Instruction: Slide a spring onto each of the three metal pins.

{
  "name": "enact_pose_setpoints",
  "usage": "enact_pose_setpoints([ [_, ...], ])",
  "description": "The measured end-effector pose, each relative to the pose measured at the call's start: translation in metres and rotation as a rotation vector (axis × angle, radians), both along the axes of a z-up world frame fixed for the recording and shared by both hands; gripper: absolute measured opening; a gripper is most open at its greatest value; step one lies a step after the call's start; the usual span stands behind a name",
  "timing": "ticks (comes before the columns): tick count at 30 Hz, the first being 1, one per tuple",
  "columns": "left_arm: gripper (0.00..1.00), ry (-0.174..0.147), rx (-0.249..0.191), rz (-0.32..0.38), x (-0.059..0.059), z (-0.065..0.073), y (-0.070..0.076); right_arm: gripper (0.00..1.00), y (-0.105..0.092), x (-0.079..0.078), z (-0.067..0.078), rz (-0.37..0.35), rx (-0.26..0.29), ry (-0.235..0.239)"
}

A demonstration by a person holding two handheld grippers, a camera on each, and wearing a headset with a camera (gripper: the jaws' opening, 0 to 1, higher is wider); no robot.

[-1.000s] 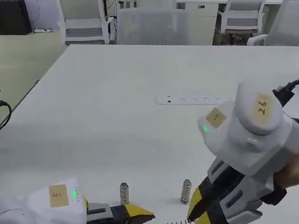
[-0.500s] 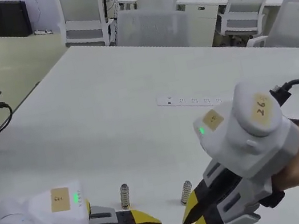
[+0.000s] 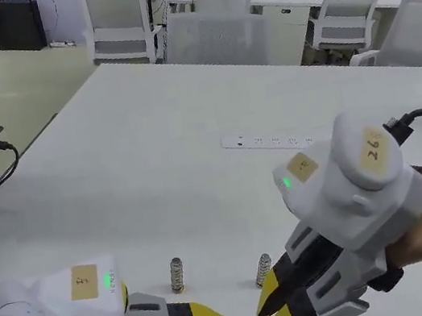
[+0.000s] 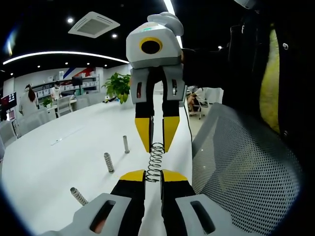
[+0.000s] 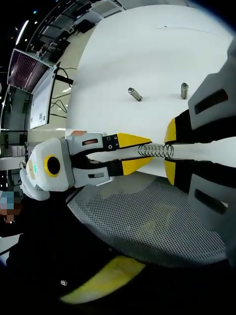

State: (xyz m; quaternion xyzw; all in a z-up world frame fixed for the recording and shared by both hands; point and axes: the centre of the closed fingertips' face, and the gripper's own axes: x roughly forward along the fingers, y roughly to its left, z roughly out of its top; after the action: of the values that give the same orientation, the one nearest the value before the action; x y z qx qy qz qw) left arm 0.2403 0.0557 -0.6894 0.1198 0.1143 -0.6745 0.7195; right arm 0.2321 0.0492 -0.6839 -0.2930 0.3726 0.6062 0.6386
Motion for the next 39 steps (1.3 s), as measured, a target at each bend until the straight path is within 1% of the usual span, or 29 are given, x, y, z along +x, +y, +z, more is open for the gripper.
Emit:
enact_pose_setpoints([
  [2,0.03,0.006,0.002,-0.006,-0.001,0.000,0.000,0.08,-0.001,0.002,0.002,-0.008,0.012,-0.006],
  [3,0.03,0.002,-0.003,-0.002,0.000,0.001,0.000,0.08,0.000,0.001,0.003,-0.007,0.021,-0.003],
  [10,0.02,0.006,-0.005,-0.005,0.000,0.002,0.000,0.09,0.000,0.001,0.004,-0.015,0.043,0.000],
  [13,0.02,0.006,-0.009,-0.004,0.000,0.003,0.000,0.09,0.000,0.002,0.006,-0.024,0.064,0.003],
  [18,0.02,0.015,-0.019,-0.001,0.000,0.005,0.000,0.10,0.001,0.003,0.009,-0.043,0.107,0.006],
  [21,0.02,0.020,-0.028,0.001,0.000,0.006,0.000,0.10,0.001,0.005,0.010,-0.053,0.122,0.009],
  [24,0.02,0.024,-0.039,0.001,0.000,0.009,0.000,0.11,0.002,0.005,0.012,-0.069,0.157,0.025],
  [26,0.02,0.026,-0.049,-0.001,-0.001,0.012,0.000,0.11,0.002,0.007,0.012,-0.076,0.176,0.025],
  [27,0.02,0.027,-0.053,-0.001,-0.001,0.013,0.000,0.11,0.003,0.006,0.013,-0.084,0.193,0.042],
  [29,0.02,0.025,-0.057,-0.001,-0.001,0.015,-0.001,0.11,0.004,0.006,0.014,-0.092,0.216,0.047],
  [31,0.02,0.024,-0.062,0.000,-0.001,0.017,-0.001,0.11,0.006,0.006,0.016,-0.101,0.239,0.063],
  [33,0.02,0.030,-0.075,0.000,-0.001,0.019,-0.002,0.11,0.007,0.006,0.018,-0.104,0.256,0.066],
  [36,0.02,0.030,-0.081,0.001,-0.001,0.021,-0.002,0.10,0.009,0.006,0.021,-0.111,0.281,0.071],
  [39,0.02,0.029,-0.088,0.003,0.000,0.024,-0.002,0.10,0.011,0.006,0.022,-0.111,0.290,0.074],
])
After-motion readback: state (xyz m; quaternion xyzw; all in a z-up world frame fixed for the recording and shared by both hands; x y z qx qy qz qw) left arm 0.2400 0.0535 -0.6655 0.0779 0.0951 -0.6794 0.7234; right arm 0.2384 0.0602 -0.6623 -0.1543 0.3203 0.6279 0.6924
